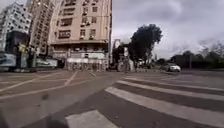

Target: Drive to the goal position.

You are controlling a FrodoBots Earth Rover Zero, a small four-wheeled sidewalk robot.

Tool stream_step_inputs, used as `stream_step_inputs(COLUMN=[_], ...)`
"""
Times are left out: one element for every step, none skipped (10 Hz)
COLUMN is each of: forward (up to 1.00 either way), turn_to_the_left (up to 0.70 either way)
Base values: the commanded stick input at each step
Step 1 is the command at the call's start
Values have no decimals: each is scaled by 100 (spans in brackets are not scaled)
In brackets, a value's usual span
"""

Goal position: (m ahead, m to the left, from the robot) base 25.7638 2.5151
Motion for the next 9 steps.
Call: stream_step_inputs(forward=[70, 70, 70, 70, 70, 70, 70, 70, 70], turn_to_the_left=[0, 0, 0, 0, 0, 0, 0, 0, 0])
